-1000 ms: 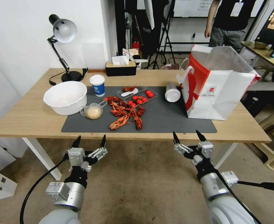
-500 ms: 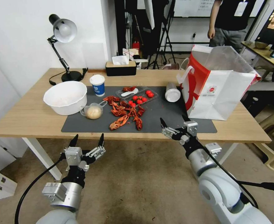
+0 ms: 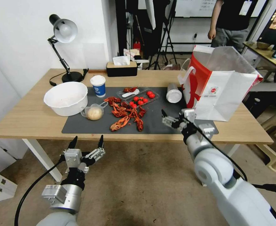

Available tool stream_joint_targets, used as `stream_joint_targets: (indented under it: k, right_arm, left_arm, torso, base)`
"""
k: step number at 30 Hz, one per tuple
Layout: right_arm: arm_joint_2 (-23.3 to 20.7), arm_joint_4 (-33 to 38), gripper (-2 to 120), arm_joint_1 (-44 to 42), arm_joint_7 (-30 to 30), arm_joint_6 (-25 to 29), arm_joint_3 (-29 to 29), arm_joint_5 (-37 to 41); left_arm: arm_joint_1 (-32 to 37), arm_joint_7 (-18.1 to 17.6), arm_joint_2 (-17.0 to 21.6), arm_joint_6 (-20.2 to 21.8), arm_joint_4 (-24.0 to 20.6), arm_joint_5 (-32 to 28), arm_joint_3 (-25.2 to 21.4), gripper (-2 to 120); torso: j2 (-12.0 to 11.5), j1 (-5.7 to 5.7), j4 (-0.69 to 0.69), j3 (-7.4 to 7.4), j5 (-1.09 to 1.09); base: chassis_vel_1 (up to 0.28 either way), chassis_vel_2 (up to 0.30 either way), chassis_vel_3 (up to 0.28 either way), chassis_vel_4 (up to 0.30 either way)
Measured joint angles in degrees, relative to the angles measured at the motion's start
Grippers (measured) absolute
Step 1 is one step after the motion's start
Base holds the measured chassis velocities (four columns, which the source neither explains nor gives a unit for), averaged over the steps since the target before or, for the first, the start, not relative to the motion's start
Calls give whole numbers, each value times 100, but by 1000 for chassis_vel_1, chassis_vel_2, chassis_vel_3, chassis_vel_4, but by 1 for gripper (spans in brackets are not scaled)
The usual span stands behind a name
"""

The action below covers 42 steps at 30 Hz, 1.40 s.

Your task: Pick up the trash from the table and place it into the takeout bag.

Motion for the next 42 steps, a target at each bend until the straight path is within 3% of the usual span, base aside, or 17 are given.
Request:
stream_joint_targets:
  k: [21, 42]
  right_arm:
    - [210, -1280, 100, 1769, 672, -553, -525, 850]
    - [740, -2512, 100, 2749, 1234, -859, -925, 905]
  left_arm:
    - [-14, 6, 55, 10, 32, -79, -115, 100]
    - [-59, 2, 73, 17, 71, -134, -168, 100]
  torso:
    - [1, -1, 0, 0, 0]
    - [0, -1, 0, 0, 1]
  base:
    - [0, 0, 0, 0]
    - [0, 0, 0, 0]
